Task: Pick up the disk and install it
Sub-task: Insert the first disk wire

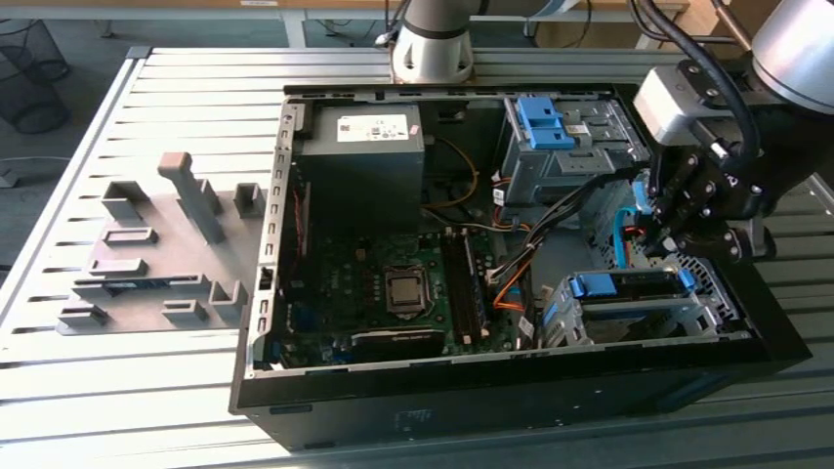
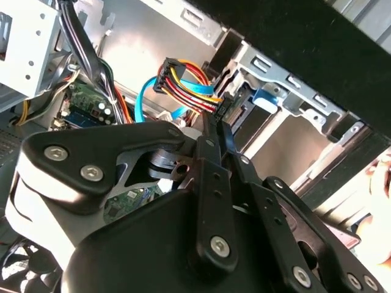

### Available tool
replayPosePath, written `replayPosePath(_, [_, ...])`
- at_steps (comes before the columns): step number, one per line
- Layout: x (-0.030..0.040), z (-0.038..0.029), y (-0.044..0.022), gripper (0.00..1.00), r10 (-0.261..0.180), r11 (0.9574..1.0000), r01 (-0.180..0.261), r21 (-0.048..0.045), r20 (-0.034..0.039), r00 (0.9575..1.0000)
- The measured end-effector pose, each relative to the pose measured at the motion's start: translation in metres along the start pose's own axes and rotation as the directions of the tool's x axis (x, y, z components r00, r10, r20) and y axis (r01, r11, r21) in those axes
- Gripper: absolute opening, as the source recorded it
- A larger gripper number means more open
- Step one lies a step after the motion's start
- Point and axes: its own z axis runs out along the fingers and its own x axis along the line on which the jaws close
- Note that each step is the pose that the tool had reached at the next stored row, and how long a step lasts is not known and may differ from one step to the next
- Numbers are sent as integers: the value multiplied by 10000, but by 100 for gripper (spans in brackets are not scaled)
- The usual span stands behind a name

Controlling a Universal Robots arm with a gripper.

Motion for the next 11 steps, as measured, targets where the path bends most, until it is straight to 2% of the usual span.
replayPosePath(3, [24, 21, 23, 16, 34, 10000, -34, 15, -13, 10000])
replayPosePath(7, [105, 48, 24, 16, 64, 10000, -64, 16, -10, 10000])
replayPosePath(11, [107, 48, 38, 16, 155, 9999, -155, 19, -9, 9999])
